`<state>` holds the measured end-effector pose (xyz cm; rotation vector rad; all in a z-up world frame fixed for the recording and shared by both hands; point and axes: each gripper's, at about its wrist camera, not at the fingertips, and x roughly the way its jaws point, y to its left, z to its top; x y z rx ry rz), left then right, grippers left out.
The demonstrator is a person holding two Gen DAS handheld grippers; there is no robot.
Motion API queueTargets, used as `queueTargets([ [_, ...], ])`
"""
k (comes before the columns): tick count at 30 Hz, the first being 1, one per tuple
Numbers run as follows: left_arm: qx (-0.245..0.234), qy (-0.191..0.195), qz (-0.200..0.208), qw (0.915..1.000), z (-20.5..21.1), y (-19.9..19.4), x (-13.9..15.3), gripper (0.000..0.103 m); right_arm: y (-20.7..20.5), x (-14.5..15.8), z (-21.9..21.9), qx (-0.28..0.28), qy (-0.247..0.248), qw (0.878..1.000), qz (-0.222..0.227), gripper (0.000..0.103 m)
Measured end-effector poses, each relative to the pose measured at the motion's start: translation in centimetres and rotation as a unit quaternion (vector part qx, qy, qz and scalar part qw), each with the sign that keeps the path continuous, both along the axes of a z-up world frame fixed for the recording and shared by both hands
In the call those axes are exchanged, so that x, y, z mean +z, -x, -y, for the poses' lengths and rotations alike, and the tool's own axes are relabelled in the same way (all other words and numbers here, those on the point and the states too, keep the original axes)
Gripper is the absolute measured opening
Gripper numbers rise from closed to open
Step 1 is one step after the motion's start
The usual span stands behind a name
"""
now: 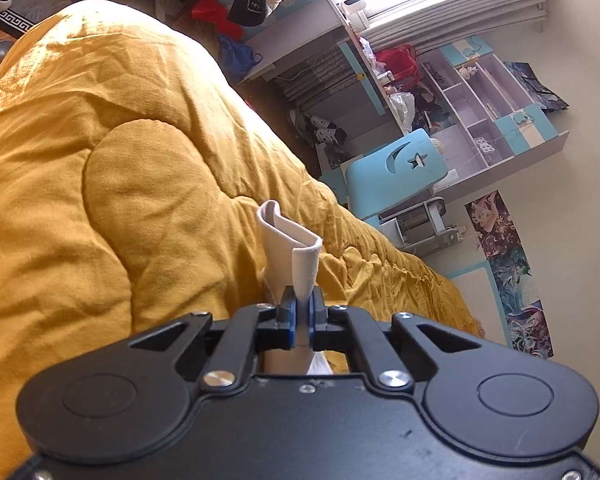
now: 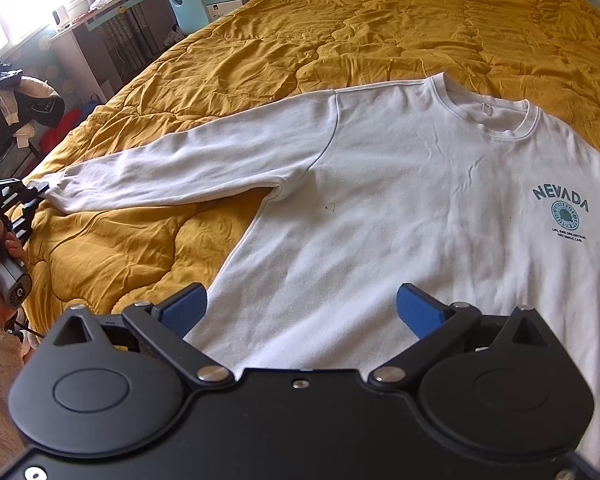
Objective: Fold small clothes
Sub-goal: 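Lift the cuff and fold the sleeve across the sweatshirt body with the left gripper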
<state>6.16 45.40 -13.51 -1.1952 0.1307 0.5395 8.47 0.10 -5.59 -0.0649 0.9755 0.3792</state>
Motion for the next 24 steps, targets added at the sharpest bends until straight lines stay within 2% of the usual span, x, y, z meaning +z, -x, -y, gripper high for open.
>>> queueTargets([
  [3, -0.032, -0.024, 0.044, 0.9983, 2.1, -1.2, 2.7, 0.002, 0.3, 0.1, 1.4, -0.008, -0.002, 1.0, 0.001, 0.103],
  [6, -0.076, -0.038, 0.083, 0.993, 5.4, -3.3, 5.4, 0.002, 0.6, 0.1, 3.5, -0.024, -0.006, 1.0, -0.003, 0.103],
  [9, -0.146, -0.048, 0.122, 0.9806, 10.6, -6.6, 8.0, 0.002, 0.9, 0.2, 6.1, -0.048, -0.014, 0.999, -0.002, 0.103],
  [14, -0.268, -0.044, 0.168, 0.9477, 21.7, -12.3, 10.8, 0.002, 1.9, 0.6, 12.1, -0.101, -0.026, 0.995, 0.007, 0.103],
  [17, -0.336, -0.033, 0.18, 0.924, 29.3, -15.2, 11.3, 0.002, 2.5, 0.5, 16.1, -0.136, -0.037, 0.99, 0.007, 0.103],
  [21, -0.414, -0.01, 0.188, 0.8905, 39.2, -18.2, 10.3, 0.002, 3.5, 0.2, 20.8, -0.178, -0.047, 0.983, 0.004, 0.103],
  [24, -0.464, 0.007, 0.174, 0.8687, 46.1, -19.9, 8.5, 0.002, 4.1, -0.1, 24.2, -0.212, -0.052, 0.976, -0.001, 0.103],
])
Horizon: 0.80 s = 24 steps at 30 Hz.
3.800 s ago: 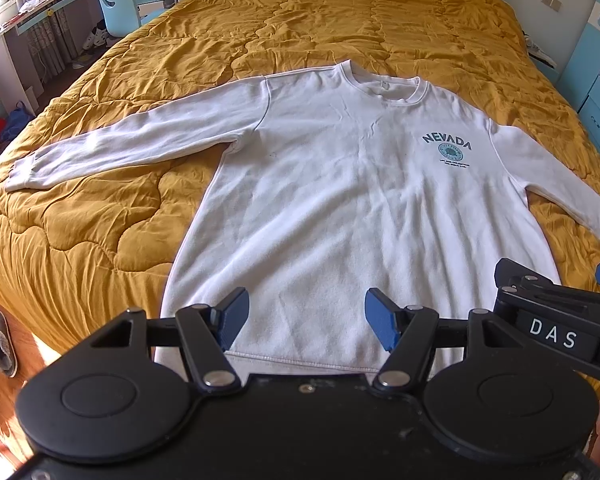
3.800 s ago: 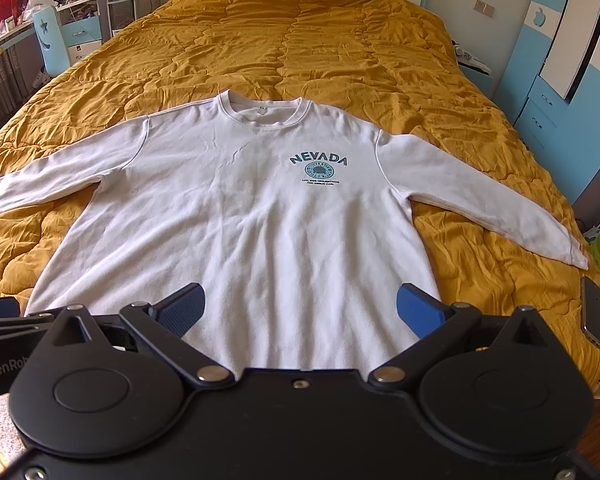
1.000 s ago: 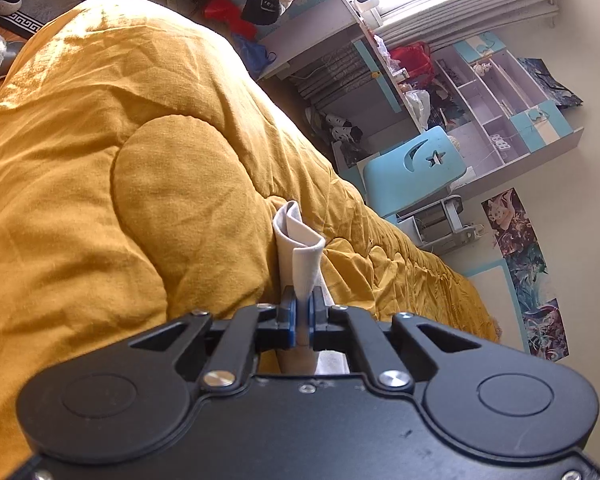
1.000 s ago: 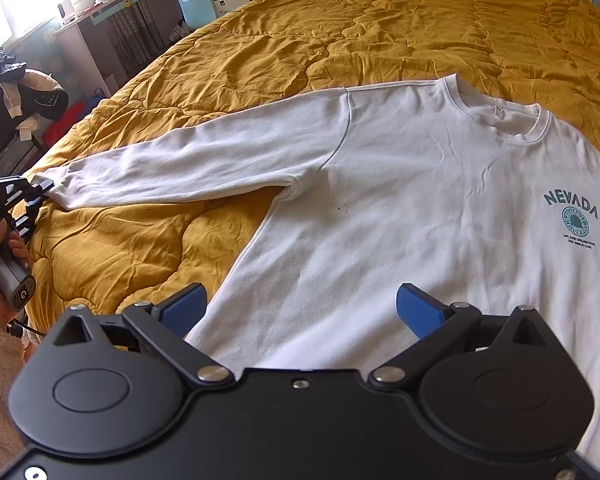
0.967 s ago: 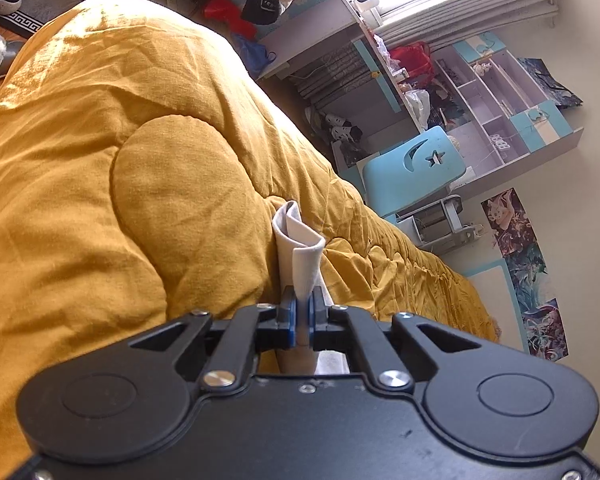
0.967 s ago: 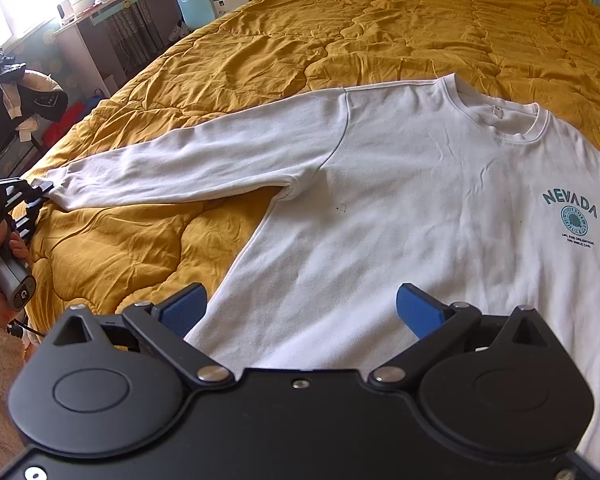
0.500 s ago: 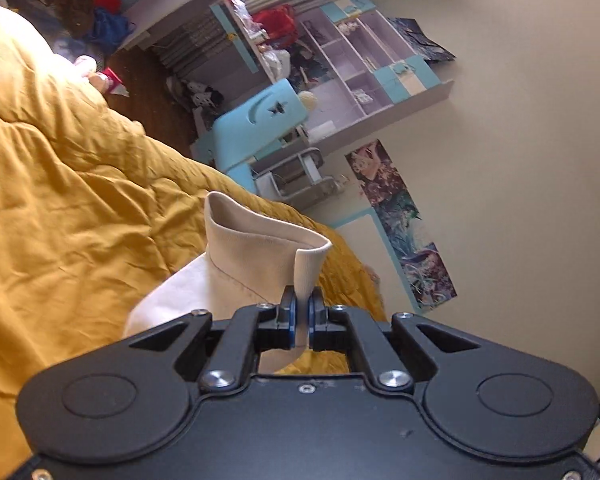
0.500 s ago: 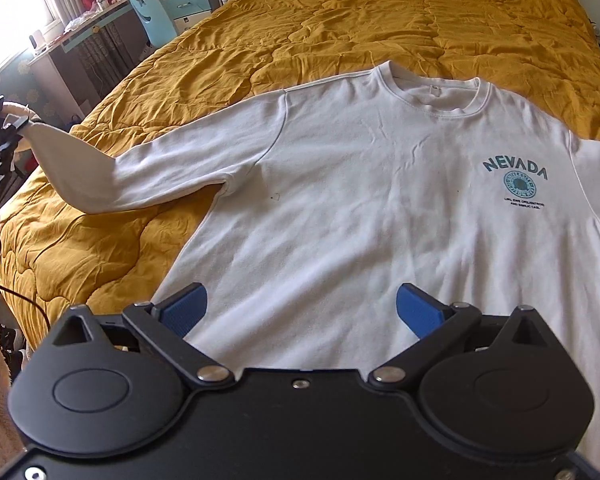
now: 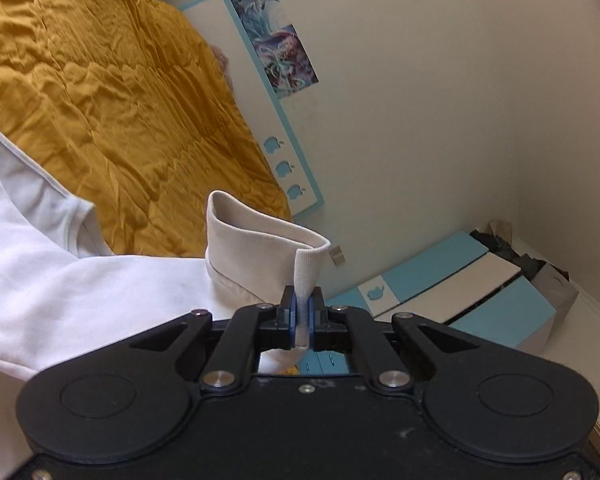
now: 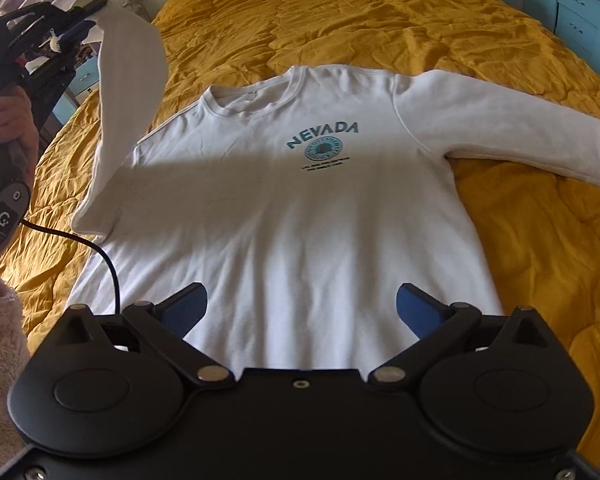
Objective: Fold small clothes
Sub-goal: 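Lift the cuff and fold the sleeve across the sweatshirt body with the left gripper, then open the left gripper and smooth the folded sleeve flat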
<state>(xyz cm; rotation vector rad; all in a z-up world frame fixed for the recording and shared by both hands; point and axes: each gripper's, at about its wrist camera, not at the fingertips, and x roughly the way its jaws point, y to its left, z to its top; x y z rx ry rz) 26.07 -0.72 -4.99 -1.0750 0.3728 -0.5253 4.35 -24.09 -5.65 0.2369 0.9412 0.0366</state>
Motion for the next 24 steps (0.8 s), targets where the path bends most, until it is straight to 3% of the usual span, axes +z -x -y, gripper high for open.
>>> queueTargets([
  [4, -0.072, -0.036, -0.05, 0.9956, 7.7, -1.8, -4.1, 0.003, 0.7, -0.4, 3.9, -0.04, -0.005, 0.999, -0.005, 0.103],
  [6, -0.1, -0.058, -0.092, 0.9891, 11.3, -2.4, -6.8, 0.011, 1.0, -0.5, 5.1, -0.055, -0.004, 0.998, -0.008, 0.103],
  [10, -0.16, -0.074, -0.129, 0.9758, 13.9, -1.5, -9.7, 0.016, 1.3, -0.6, 7.3, -0.081, -0.003, 0.997, -0.005, 0.103],
  [14, -0.135, -0.11, -0.085, 0.9811, 9.9, 0.2, -7.4, 0.034, 0.8, -0.5, 10.0, -0.106, -0.031, 0.994, 0.026, 0.103],
  [16, -0.092, -0.146, -0.073, 0.9822, 6.2, 0.2, -6.5, 0.035, -0.3, -0.9, 11.4, -0.115, -0.072, 0.989, 0.052, 0.103],
  [18, -0.038, -0.195, -0.073, 0.9772, 2.4, 0.2, -6.5, 0.035, -1.7, -2.0, 12.6, -0.134, -0.115, 0.982, 0.064, 0.102],
  [20, 0.008, -0.227, -0.099, 0.9687, -1.5, -0.3, -7.7, 0.035, -3.5, -3.6, 13.8, -0.159, -0.164, 0.972, 0.063, 0.092],
  [22, 0.049, -0.24, -0.136, 0.9599, -5.2, -0.6, -9.3, 0.035, -5.1, -5.1, 14.4, -0.181, -0.199, 0.961, 0.062, 0.069],
  [24, 0.076, -0.232, -0.163, 0.9559, -8.0, -0.3, -10.8, 0.035, -6.8, -6.1, 14.0, -0.193, -0.217, 0.956, 0.051, 0.067],
])
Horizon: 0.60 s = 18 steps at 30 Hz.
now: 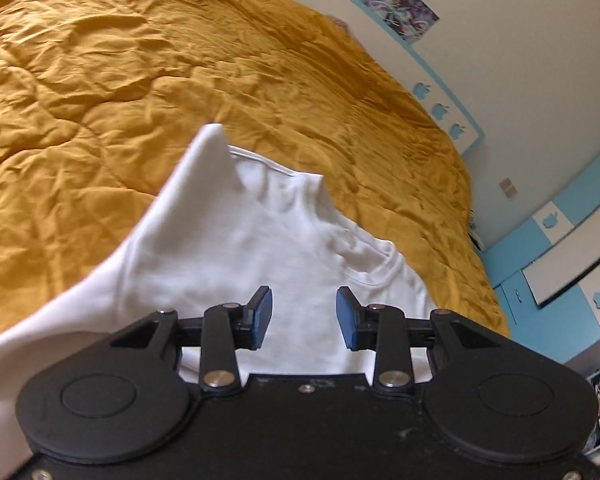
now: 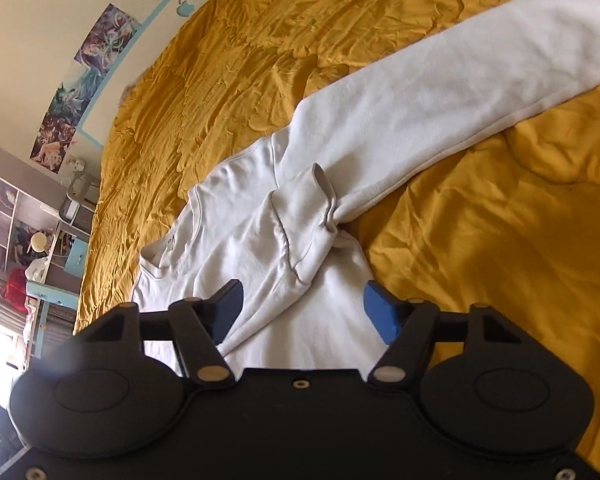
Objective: Fold small clothes
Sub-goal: 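Open the left gripper and smooth the folded sleeve flat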
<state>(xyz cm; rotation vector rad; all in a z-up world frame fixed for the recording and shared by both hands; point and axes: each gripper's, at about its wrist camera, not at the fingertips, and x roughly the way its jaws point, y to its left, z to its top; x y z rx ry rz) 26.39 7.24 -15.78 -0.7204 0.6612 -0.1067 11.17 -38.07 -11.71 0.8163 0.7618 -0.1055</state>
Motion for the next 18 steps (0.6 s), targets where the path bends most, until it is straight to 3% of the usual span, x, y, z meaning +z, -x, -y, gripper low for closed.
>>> queueTargets([
  [6, 0.059, 0.059, -0.024, 0.9962, -4.9, 4.4, -0.8, 0.035, -3.2, -1.7, -1.3, -0.034, 0.004, 0.999, -0.035, 0.067],
  [12, 0.111, 0.07, -0.086, 0.9876, -5.7, 5.4, -1.8, 0.034, -3.6, -2.0, -1.7, -0.033, 0.0, 0.999, -0.033, 0.067],
  [18, 0.137, 0.104, -0.083, 0.9817, -6.4, 6.4, -2.8, 0.035, -3.6, -2.0, -1.6, -0.035, -0.006, 0.999, -0.033, 0.068],
])
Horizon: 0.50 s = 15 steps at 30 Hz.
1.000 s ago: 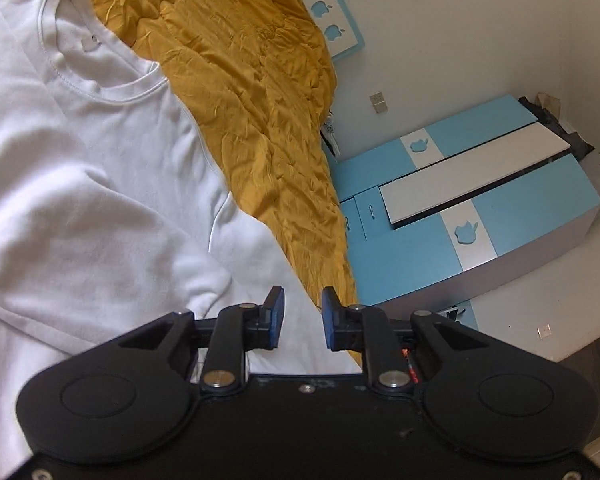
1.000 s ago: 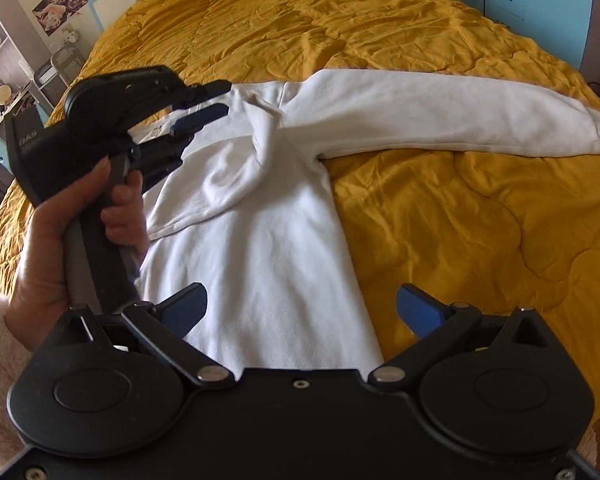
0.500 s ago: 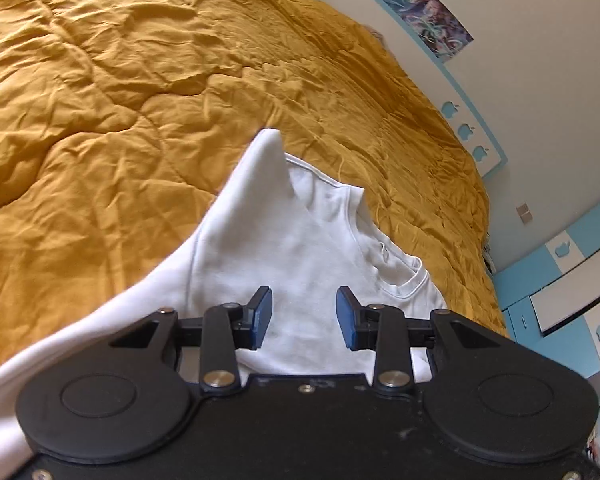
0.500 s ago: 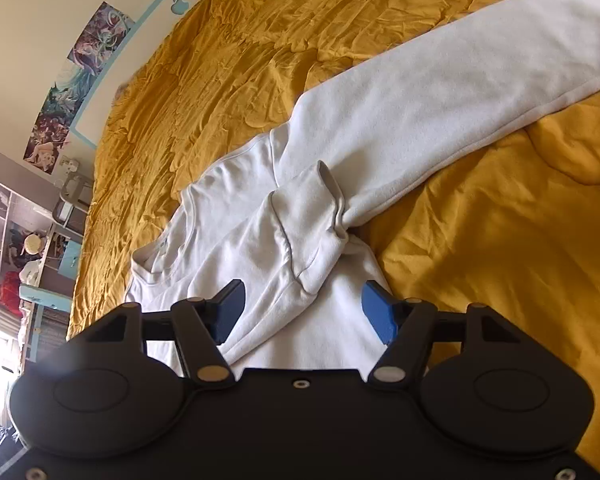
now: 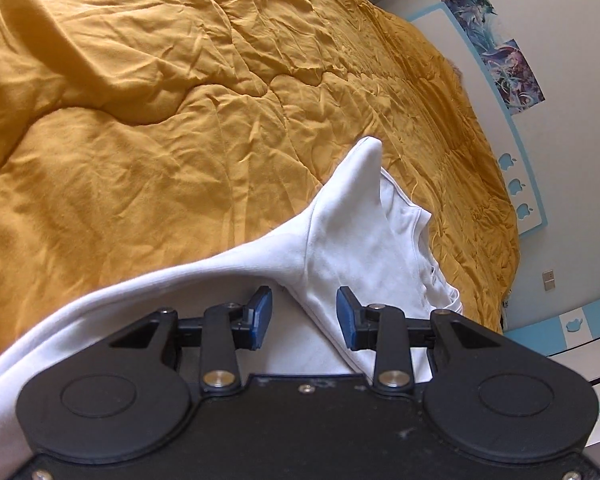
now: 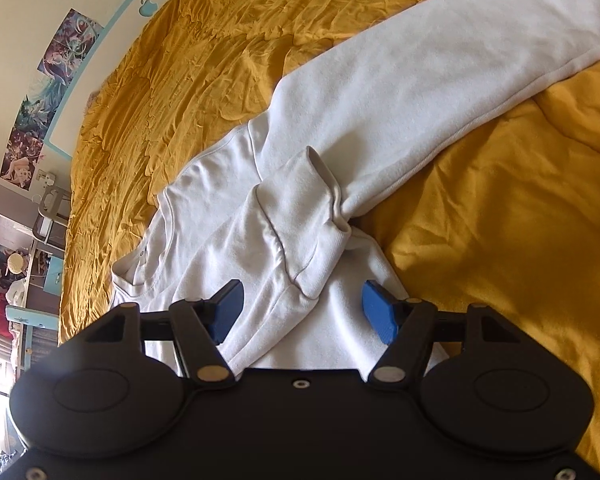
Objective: Fold small clothes
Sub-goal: 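Open the left gripper and smooth the folded sleeve flat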
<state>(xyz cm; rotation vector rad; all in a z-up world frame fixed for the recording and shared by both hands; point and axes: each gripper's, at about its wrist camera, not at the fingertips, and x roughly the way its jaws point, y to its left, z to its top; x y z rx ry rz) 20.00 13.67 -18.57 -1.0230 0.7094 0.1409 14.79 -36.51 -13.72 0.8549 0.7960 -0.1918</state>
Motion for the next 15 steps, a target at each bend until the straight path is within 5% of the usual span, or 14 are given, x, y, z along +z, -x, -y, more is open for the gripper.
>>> queueTargets([
  [7, 0.03, 0.013, 0.032, 0.9989, 0.1, -1.8, -1.0, 0.035, 0.0, -0.2, 0.1, -0.004, -0.006, 1.0, -0.003, 0.068],
  [10, 0.039, 0.028, 0.061, 0.997, 0.1, -1.7, -1.1, 0.028, -0.2, -0.4, 0.4, -0.013, -0.009, 1.0, -0.004, 0.068],
  [12, 0.042, 0.018, 0.072, 0.9963, 0.1, -1.4, -0.9, 0.005, -0.4, -0.5, 0.4, -0.017, -0.006, 1.0, -0.003, 0.068],
  [15, 0.045, 0.031, 0.086, 0.9948, -0.3, -1.2, -0.9, 0.005, -0.9, -0.7, 0.3, -0.024, -0.004, 1.0, -0.004, 0.068],
])
